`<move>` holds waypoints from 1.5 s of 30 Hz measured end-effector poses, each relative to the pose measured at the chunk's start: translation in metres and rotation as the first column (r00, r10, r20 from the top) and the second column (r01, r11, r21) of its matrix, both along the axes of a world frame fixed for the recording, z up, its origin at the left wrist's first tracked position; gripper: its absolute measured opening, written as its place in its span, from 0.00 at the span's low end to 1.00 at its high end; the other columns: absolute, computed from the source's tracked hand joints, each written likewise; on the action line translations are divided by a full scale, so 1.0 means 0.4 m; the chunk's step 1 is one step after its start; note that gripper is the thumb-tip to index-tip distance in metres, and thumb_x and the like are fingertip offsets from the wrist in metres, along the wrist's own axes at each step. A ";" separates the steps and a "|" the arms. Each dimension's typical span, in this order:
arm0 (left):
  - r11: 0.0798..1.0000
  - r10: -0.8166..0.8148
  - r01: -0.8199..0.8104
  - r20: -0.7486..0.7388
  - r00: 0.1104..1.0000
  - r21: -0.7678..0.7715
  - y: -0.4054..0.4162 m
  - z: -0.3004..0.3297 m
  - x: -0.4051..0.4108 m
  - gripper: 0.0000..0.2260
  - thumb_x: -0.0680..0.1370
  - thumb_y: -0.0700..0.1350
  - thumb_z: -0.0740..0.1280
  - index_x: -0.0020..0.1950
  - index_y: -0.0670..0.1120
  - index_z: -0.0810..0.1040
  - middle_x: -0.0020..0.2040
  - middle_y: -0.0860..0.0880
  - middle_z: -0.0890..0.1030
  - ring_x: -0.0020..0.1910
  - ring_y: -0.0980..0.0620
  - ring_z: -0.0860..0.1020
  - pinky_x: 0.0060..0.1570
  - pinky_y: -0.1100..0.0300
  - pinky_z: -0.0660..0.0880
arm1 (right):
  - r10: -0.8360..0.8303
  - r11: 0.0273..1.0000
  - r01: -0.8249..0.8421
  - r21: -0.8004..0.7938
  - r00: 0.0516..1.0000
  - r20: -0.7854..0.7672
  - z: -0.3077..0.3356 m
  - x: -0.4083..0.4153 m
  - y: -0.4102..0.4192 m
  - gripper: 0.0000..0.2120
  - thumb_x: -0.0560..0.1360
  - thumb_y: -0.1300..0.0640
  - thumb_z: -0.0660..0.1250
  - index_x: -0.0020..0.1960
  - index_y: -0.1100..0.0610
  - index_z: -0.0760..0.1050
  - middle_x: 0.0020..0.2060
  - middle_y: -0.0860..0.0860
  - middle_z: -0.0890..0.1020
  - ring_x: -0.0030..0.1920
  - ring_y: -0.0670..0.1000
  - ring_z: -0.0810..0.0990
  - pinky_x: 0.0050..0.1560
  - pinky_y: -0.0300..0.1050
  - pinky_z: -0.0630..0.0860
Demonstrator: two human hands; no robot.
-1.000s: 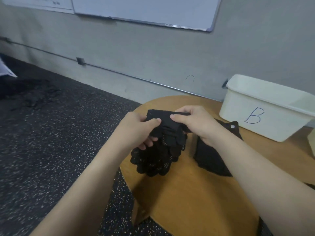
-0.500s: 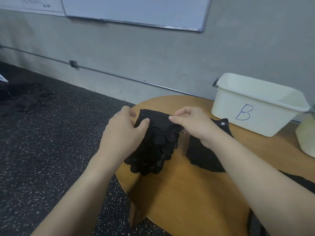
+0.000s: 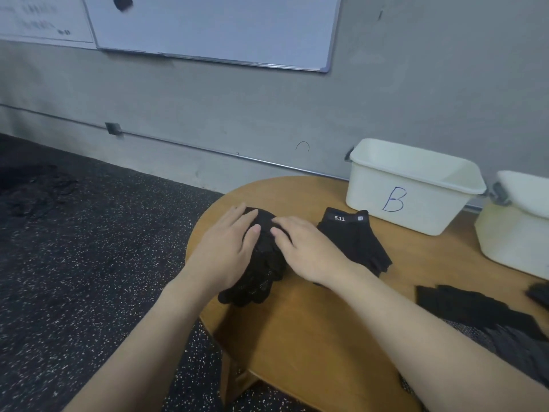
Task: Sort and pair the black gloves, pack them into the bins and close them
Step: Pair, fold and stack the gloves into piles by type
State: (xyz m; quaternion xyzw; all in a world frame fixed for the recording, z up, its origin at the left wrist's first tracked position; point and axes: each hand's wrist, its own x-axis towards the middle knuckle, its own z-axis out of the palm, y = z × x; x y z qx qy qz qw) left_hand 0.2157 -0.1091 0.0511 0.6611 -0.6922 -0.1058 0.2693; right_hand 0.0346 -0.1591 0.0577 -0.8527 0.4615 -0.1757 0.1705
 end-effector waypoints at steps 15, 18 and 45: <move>0.981 -0.109 0.143 0.232 0.967 -0.131 0.072 0.116 -0.228 0.23 0.87 0.56 0.53 0.80 0.49 0.67 0.82 0.47 0.64 0.81 0.48 0.59 0.80 0.50 0.50 | -0.115 0.989 0.131 0.066 0.972 -0.204 0.202 -0.302 0.130 0.20 0.85 0.45 0.58 0.60 0.59 0.79 0.58 0.54 0.82 0.58 0.55 0.79 0.61 0.49 0.73; 0.948 -0.229 0.267 0.211 0.950 -0.174 0.094 0.127 -0.341 0.22 0.86 0.55 0.54 0.77 0.48 0.72 0.80 0.47 0.67 0.80 0.48 0.61 0.78 0.52 0.53 | -0.178 0.979 0.195 0.049 0.953 -0.245 0.242 -0.418 0.180 0.18 0.84 0.45 0.60 0.60 0.57 0.79 0.58 0.52 0.82 0.60 0.54 0.78 0.59 0.45 0.72; 0.620 -0.776 0.766 0.282 0.565 0.170 -0.076 0.002 -1.093 0.27 0.85 0.55 0.62 0.82 0.51 0.63 0.83 0.49 0.61 0.81 0.46 0.61 0.80 0.49 0.58 | -0.541 0.734 0.654 0.184 0.726 -0.424 0.183 -1.236 0.227 0.14 0.76 0.44 0.74 0.55 0.51 0.83 0.51 0.47 0.85 0.51 0.49 0.83 0.58 0.49 0.80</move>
